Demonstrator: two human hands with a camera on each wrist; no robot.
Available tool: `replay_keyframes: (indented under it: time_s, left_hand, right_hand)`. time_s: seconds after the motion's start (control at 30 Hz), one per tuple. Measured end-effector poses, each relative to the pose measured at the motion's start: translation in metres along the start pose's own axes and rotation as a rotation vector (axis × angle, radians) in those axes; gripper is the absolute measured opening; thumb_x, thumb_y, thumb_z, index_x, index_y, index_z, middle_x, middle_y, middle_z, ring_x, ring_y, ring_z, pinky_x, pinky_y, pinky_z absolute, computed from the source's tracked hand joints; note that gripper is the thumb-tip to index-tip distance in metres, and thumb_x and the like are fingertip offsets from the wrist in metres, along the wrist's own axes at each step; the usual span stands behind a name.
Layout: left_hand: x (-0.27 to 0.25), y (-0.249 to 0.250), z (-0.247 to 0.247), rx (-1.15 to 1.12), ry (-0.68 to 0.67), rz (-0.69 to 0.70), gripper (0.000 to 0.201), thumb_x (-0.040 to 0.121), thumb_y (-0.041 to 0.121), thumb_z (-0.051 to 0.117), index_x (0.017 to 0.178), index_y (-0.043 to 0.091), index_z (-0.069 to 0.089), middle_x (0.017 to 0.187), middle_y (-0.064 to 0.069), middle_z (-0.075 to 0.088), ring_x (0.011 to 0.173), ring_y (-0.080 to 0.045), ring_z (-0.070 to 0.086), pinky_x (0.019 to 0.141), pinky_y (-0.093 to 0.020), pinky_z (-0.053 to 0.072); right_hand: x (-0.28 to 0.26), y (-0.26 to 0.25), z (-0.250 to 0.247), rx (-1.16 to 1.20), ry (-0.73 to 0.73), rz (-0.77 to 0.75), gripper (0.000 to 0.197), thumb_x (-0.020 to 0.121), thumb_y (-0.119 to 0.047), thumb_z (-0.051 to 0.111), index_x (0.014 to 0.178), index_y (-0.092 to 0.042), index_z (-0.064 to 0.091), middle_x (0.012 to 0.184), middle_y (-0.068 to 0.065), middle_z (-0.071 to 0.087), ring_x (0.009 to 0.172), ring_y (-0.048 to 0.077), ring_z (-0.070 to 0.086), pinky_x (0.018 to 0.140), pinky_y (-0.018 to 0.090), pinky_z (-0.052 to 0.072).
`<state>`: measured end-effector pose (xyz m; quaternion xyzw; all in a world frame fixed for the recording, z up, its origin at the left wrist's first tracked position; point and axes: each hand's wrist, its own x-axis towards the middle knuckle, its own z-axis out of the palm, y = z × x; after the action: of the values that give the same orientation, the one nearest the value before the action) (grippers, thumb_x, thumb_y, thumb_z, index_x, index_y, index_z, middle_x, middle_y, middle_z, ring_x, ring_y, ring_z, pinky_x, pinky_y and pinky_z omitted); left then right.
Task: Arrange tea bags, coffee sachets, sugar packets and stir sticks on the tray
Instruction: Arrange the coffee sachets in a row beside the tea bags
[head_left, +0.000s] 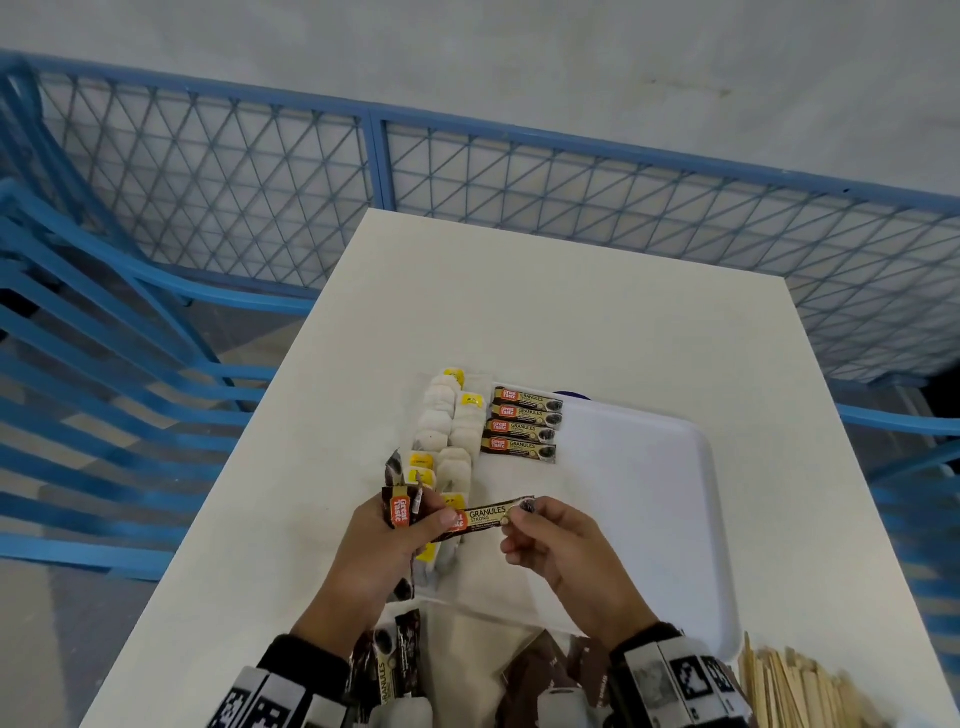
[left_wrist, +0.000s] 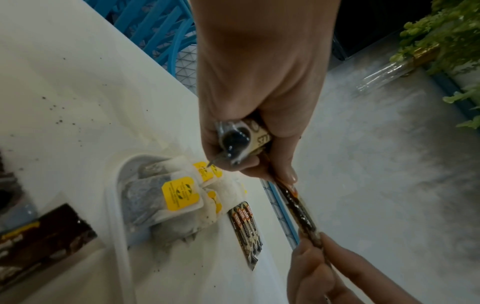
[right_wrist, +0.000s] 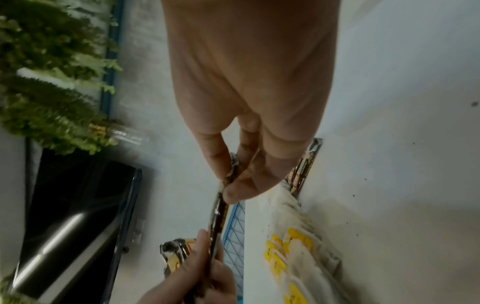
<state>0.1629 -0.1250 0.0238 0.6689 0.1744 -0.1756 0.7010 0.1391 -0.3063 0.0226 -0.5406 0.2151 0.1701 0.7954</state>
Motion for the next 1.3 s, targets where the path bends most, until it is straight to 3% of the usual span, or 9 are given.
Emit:
replay_keyframes:
  time_s: [0.13, 0.3, 0.47, 0.67, 0.87, 0.93, 1.07, 1.2, 1.3]
  left_hand:
    - [0.001, 0.003, 0.0, 0.042, -0.032, 0.046, 0.01, 0.078, -0.002, 0.069, 0.077, 0.006, 0.064, 0.055, 0.008, 0.064, 0.046, 0.0, 0.053, 0.049, -0.012, 0.042]
    - [0.002, 0.003, -0.003, 0.023, -0.026, 0.002, 0.005, 0.081, 0.005, 0.068, 0.079, 0.008, 0.064, 0.058, 0.002, 0.059, 0.047, -0.007, 0.048, 0.048, -0.017, 0.041]
    - [0.006, -0.001, -0.009, -0.122, 0.025, -0.138, 0.009, 0.087, 0.013, 0.062, 0.079, 0.008, 0.063, 0.063, -0.004, 0.056, 0.057, -0.013, 0.049, 0.056, -0.023, 0.042]
    - [0.006, -0.004, -0.012, -0.204, 0.054, -0.244, 0.026, 0.085, 0.034, 0.063, 0.074, 0.011, 0.056, 0.058, -0.001, 0.054, 0.055, -0.015, 0.046, 0.059, -0.028, 0.041]
    - [0.009, -0.003, -0.017, -0.377, 0.058, -0.34, 0.002, 0.09, 0.013, 0.058, 0.09, 0.014, 0.056, 0.062, -0.001, 0.054, 0.046, -0.01, 0.052, 0.048, -0.02, 0.047]
    - [0.01, -0.004, -0.019, -0.429, 0.044, -0.345, 0.009, 0.091, 0.007, 0.052, 0.094, 0.014, 0.055, 0.064, -0.003, 0.053, 0.047, -0.011, 0.052, 0.046, -0.019, 0.046]
    - [0.008, -0.004, -0.018, -0.435, 0.023, -0.328, 0.017, 0.092, 0.002, 0.046, 0.104, 0.01, 0.054, 0.069, -0.007, 0.053, 0.06, -0.017, 0.052, 0.046, -0.022, 0.05]
    - [0.005, -0.003, -0.013, -0.398, 0.016, -0.319, 0.018, 0.093, 0.001, 0.045, 0.105, 0.007, 0.058, 0.08, -0.011, 0.057, 0.079, -0.021, 0.059, 0.056, -0.029, 0.059]
    - [0.005, -0.002, -0.012, -0.402, -0.001, -0.306, 0.019, 0.094, 0.0, 0.043, 0.106, 0.005, 0.057, 0.092, -0.015, 0.061, 0.086, -0.024, 0.062, 0.069, -0.035, 0.058]
  right_hand:
    - [0.0, -0.001, -0.002, 0.043, -0.022, 0.059, 0.014, 0.09, 0.0, 0.052, 0.08, -0.001, 0.061, 0.072, 0.013, 0.064, 0.061, 0.019, 0.062, 0.058, 0.024, 0.053]
    - [0.005, -0.003, -0.008, -0.052, -0.013, 0.052, 0.008, 0.09, -0.002, 0.054, 0.09, 0.001, 0.061, 0.08, 0.015, 0.069, 0.07, 0.022, 0.067, 0.062, 0.025, 0.055]
    - [0.029, -0.007, -0.027, -0.063, 0.146, 0.031, 0.007, 0.09, -0.002, 0.055, 0.092, 0.001, 0.06, 0.081, 0.011, 0.065, 0.068, 0.017, 0.061, 0.06, 0.021, 0.054]
    - [0.065, 0.001, -0.045, -0.114, 0.366, 0.043, 0.004, 0.087, -0.003, 0.061, 0.09, -0.001, 0.062, 0.073, 0.007, 0.058, 0.062, 0.014, 0.052, 0.057, 0.019, 0.048]
    - [0.084, 0.008, -0.04, -0.383, 0.533, -0.005, 0.015, 0.083, -0.013, 0.069, 0.092, -0.004, 0.061, 0.07, 0.005, 0.061, 0.059, 0.013, 0.054, 0.053, 0.022, 0.044]
    - [0.087, 0.01, -0.038, -0.492, 0.559, -0.015, 0.019, 0.081, -0.02, 0.071, 0.091, -0.006, 0.062, 0.071, 0.004, 0.062, 0.059, 0.014, 0.054, 0.055, 0.024, 0.046]
    - [0.091, 0.014, -0.036, -0.611, 0.589, -0.044, 0.023, 0.08, -0.026, 0.072, 0.091, -0.01, 0.059, 0.083, 0.002, 0.063, 0.086, 0.025, 0.062, 0.084, 0.039, 0.052]
    - [0.089, 0.01, -0.033, -0.686, 0.598, -0.063, 0.024, 0.084, -0.024, 0.067, 0.098, -0.007, 0.057, 0.087, 0.0, 0.057, 0.086, 0.018, 0.052, 0.077, 0.028, 0.042]
    - [0.089, 0.011, -0.032, -0.666, 0.613, -0.067, 0.025, 0.084, -0.022, 0.066, 0.1, -0.006, 0.056, 0.082, -0.001, 0.056, 0.086, 0.018, 0.052, 0.073, 0.026, 0.038]
